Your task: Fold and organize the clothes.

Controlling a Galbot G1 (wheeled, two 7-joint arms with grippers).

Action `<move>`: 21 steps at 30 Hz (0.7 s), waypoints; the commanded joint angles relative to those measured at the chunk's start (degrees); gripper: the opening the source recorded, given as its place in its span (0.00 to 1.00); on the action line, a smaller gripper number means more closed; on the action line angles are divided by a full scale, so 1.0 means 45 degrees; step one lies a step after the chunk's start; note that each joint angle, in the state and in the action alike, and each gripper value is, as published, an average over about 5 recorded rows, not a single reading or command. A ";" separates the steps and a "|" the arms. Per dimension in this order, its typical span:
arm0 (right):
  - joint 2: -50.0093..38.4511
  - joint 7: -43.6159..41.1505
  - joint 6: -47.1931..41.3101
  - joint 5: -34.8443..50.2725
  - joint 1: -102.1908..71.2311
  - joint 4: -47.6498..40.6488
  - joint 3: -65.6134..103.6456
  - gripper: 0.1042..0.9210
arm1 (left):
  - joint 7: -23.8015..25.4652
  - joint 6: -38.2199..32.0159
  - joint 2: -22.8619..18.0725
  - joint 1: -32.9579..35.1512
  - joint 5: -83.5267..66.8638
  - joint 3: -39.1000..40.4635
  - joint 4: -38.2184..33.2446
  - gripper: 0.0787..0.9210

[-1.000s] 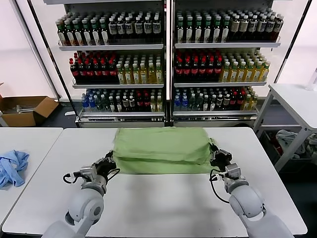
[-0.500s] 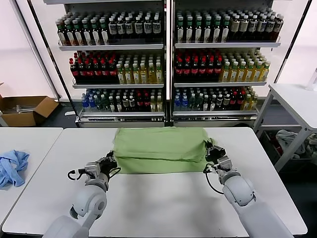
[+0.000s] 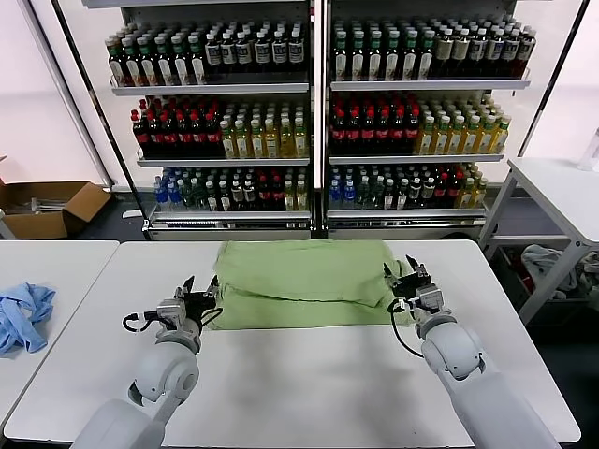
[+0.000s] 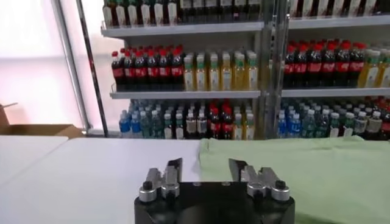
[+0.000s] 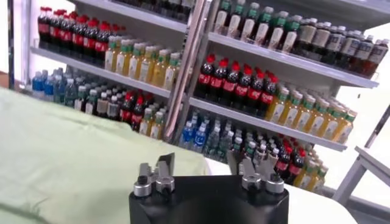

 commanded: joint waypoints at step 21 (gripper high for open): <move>-0.1022 -0.0644 0.1107 0.3399 -0.5591 0.2339 0.2838 0.88 | 0.2193 -0.0284 0.0910 0.3839 -0.0515 -0.0793 -0.1286 0.88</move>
